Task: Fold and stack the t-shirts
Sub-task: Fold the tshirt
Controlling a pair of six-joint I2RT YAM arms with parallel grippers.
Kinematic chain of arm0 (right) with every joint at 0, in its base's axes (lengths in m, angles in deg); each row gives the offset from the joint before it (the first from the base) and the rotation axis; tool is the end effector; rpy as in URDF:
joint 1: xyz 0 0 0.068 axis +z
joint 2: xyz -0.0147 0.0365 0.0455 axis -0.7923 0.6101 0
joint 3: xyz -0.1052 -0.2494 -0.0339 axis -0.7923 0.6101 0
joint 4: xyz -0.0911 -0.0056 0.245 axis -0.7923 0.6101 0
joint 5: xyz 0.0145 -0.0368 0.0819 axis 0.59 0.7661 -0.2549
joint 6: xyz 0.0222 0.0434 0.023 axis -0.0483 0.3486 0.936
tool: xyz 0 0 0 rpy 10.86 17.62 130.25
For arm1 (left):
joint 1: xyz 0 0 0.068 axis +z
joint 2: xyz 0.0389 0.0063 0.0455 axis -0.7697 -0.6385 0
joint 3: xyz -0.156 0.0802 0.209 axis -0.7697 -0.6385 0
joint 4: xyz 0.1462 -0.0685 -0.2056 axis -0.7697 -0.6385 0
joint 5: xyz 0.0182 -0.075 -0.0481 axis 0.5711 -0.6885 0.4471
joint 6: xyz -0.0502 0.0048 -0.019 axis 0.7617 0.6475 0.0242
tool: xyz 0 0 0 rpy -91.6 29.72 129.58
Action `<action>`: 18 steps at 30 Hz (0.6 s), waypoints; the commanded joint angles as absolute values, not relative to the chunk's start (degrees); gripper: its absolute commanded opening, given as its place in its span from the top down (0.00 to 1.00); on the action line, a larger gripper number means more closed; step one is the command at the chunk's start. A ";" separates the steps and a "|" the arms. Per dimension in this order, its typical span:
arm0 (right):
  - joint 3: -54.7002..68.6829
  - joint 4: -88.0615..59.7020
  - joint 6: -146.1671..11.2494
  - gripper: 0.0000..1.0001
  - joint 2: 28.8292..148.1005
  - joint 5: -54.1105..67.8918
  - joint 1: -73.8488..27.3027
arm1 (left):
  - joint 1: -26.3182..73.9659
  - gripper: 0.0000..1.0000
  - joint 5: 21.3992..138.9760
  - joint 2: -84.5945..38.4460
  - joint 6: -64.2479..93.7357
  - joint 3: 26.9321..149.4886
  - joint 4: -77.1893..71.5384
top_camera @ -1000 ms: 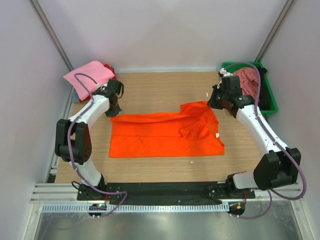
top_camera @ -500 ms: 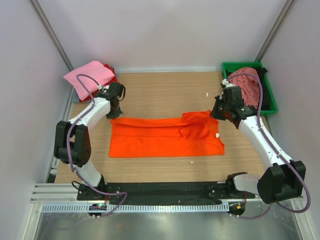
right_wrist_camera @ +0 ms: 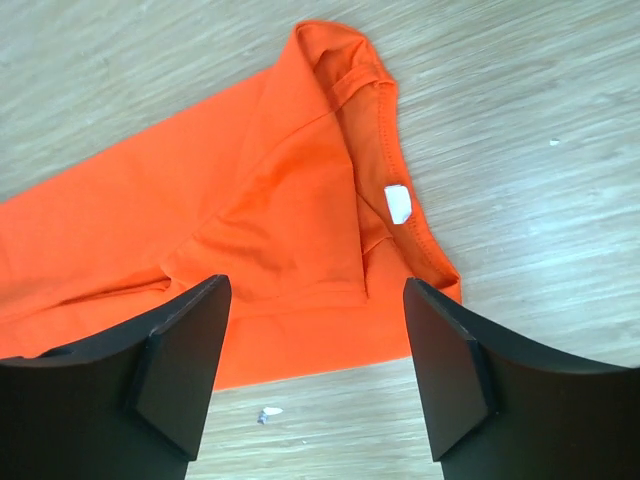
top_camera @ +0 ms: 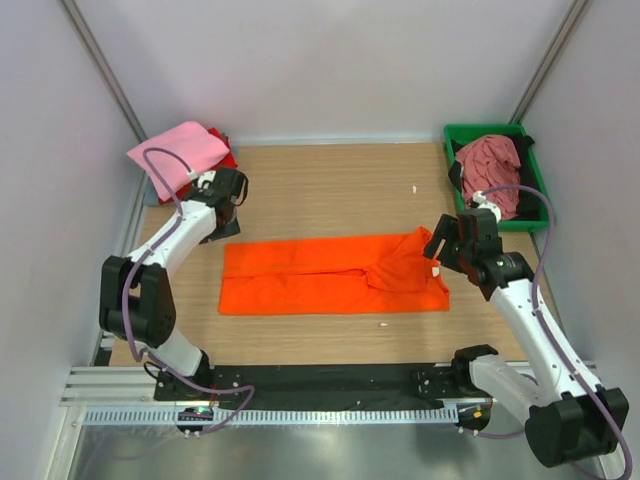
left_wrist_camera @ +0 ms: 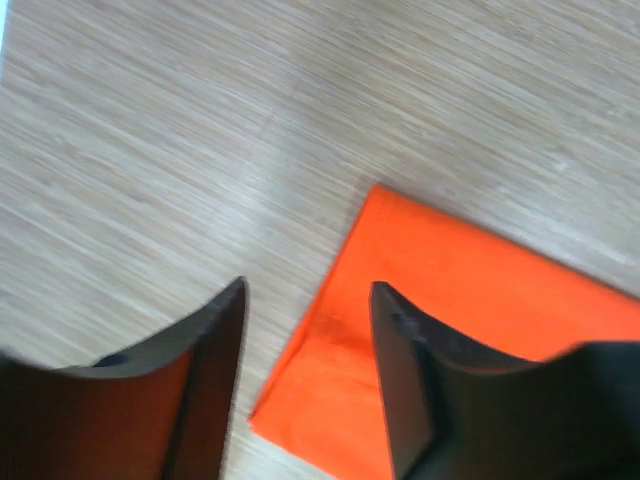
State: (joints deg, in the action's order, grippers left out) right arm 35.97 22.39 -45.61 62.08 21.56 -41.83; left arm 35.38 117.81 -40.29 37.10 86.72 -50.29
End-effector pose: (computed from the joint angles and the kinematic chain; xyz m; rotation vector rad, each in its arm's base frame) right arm 0.1930 0.0315 0.2765 0.4298 2.3209 0.1899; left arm 0.3159 -0.0662 0.2445 -0.5525 2.4910 0.3963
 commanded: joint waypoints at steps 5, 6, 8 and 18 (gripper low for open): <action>34.99 22.24 -40.35 0.23 58.88 26.23 -41.59 | 35.21 0.36 121.68 -34.50 38.85 87.32 -52.22; 34.99 21.44 -40.00 0.23 59.85 23.70 -41.59 | 35.21 0.37 120.45 -34.50 38.67 87.84 -51.95; 35.51 18.73 -39.82 0.25 61.17 21.13 -41.59 | 35.21 0.38 118.69 -35.47 38.41 88.29 -51.16; 38.94 11.24 -37.71 0.27 74.78 15.50 -36.94 | 29.33 0.46 113.85 -43.20 40.08 84.16 -45.28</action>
State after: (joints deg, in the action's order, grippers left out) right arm 38.35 15.51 -39.20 71.13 16.68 -38.53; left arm 31.23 115.23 -40.77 38.76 85.82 -48.30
